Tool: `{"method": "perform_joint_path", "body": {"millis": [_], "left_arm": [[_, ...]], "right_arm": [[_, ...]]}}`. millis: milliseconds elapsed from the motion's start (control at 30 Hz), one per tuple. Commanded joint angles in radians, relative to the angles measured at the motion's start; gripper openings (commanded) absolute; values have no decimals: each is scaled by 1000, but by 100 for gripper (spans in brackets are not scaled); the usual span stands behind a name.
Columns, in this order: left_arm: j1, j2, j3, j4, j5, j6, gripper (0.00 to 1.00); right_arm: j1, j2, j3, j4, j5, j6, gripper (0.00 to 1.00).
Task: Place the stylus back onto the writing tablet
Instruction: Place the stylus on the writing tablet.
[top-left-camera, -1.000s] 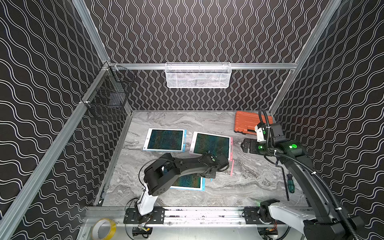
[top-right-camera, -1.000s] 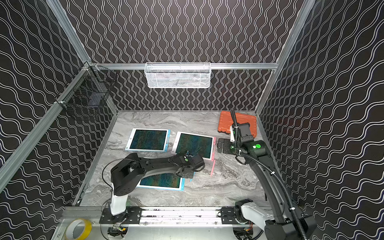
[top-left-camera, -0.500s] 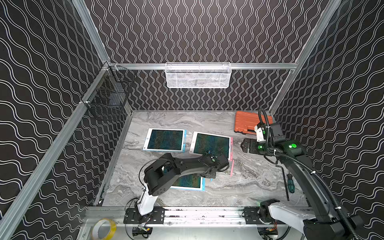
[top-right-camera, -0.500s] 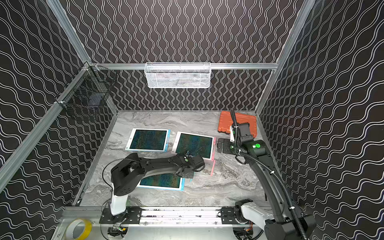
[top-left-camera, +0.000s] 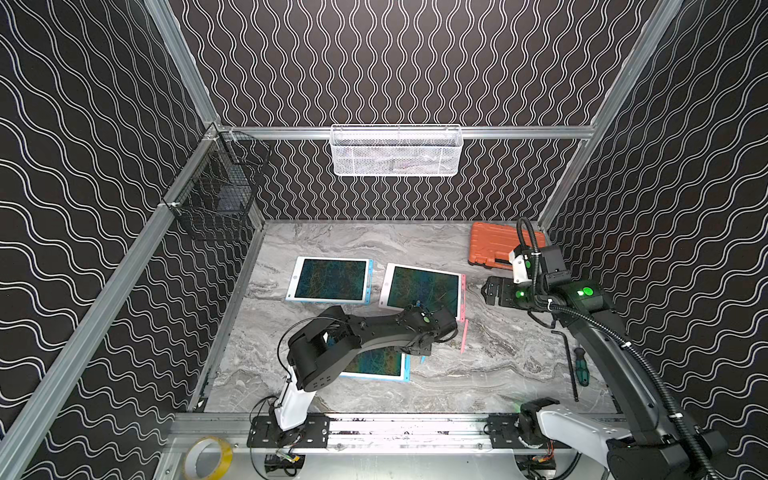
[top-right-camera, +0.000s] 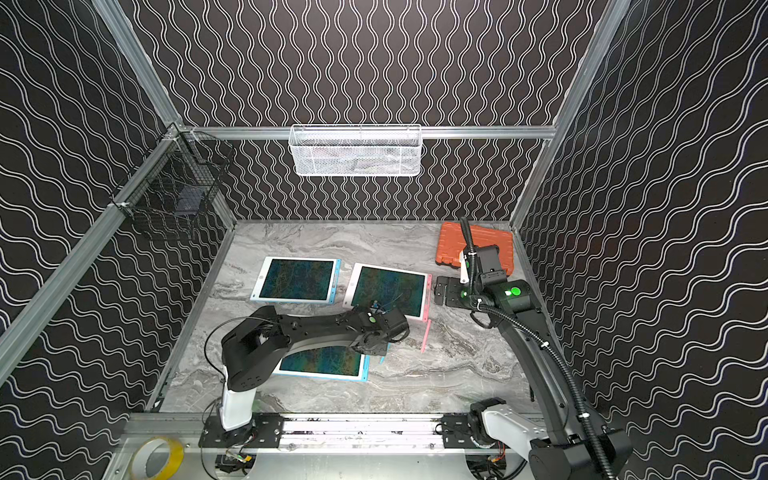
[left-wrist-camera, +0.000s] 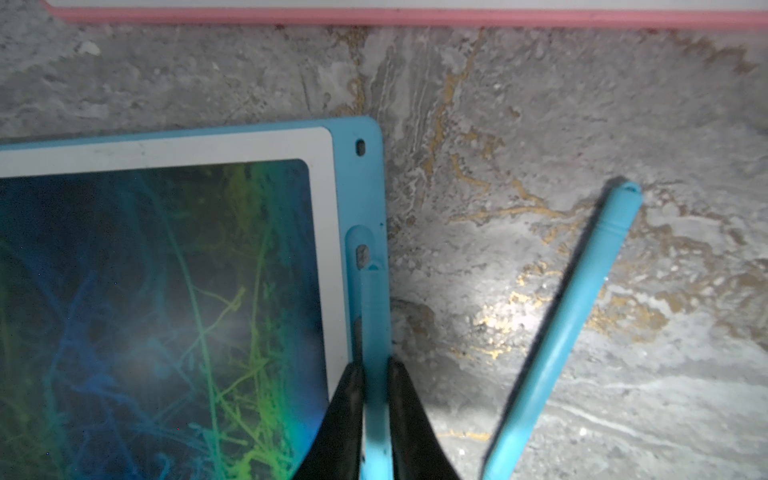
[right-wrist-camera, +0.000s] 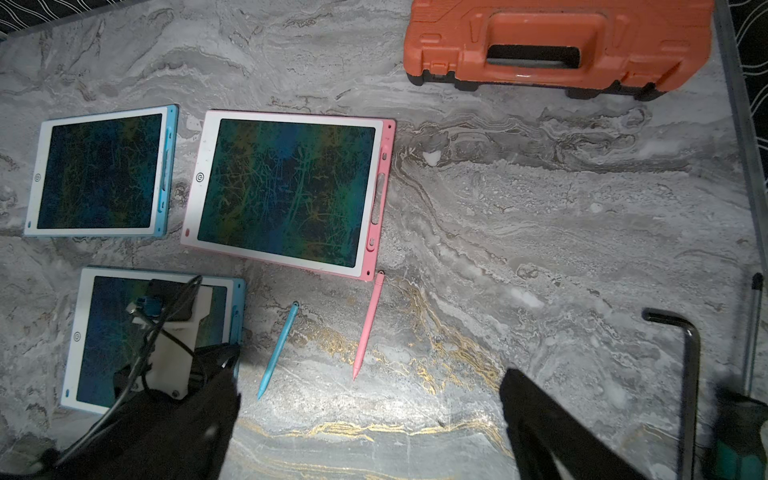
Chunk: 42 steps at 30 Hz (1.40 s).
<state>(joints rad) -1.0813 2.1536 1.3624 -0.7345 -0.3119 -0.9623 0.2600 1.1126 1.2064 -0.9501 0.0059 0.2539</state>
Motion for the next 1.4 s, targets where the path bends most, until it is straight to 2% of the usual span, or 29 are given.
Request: {"method": "perform_joint_path", "body": {"millis": [0, 467, 767, 967, 1067, 1233, 1300, 1367], "left_arm": [[4, 4, -8, -8, 2, 16, 17], [12, -1, -16, -6, -4, 23, 18], [12, -4, -22, -7, -4, 20, 24], [12, -25, -19, 0, 1, 26, 36], [12, -44, -9, 15, 23, 38, 37], [13, -80, 15, 43, 87, 89, 45], [17, -93, 23, 41, 133, 102, 43], [27, -122, 4, 45, 165, 101, 37]], "right_arm": [[0, 2, 4, 9, -6, 16, 100], [2, 4, 4, 12, -9, 22, 100], [2, 9, 8, 14, -9, 22, 100], [2, 10, 8, 16, -13, 24, 100], [4, 8, 4, 13, -10, 24, 100], [5, 9, -4, 16, -10, 24, 100], [8, 13, -10, 21, -7, 27, 100], [13, 27, -12, 21, -9, 30, 100]]}}
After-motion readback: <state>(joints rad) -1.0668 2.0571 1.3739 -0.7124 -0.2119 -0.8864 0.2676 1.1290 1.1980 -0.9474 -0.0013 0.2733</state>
